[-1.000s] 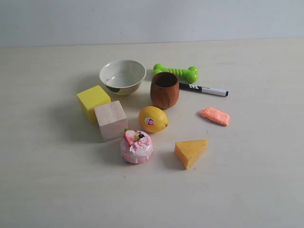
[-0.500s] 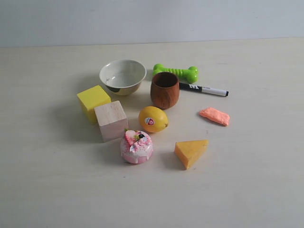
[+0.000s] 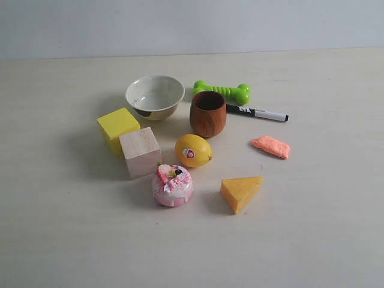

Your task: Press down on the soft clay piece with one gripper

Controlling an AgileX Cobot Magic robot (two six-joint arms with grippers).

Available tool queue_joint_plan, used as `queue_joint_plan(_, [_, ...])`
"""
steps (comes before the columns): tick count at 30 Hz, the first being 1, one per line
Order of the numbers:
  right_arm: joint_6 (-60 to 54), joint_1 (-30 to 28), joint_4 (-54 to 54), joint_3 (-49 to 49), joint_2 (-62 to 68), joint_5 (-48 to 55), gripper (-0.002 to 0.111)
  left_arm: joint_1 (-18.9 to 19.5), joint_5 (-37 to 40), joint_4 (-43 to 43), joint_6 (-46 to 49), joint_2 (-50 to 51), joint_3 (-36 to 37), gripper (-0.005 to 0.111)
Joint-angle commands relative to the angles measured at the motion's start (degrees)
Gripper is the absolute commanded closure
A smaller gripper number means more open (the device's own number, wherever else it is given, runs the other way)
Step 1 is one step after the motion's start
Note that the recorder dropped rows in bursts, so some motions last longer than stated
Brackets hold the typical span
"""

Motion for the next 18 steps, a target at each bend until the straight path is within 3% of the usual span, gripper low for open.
queue_joint_plan(1, [-3.3,4.3,-0.3,-6.5,11.0,12.0,0.108,-0.3,-0.5,-0.2,-0.2,-0.3,-0.1,0.107])
queue_joint_plan(7, [-3.3,9.2,-2.0,-8.1,23.9,15.8,0.108,-0.3,-0.5,-0.2,-0.2,-0.3,-0.1,0.107])
queue_joint_plan(18, [-2.8,9.6,1.2,-8.2,32.1,11.4,0.108,-0.3,-0.5,-0.2,-0.2,-0.3,-0.1,0.107])
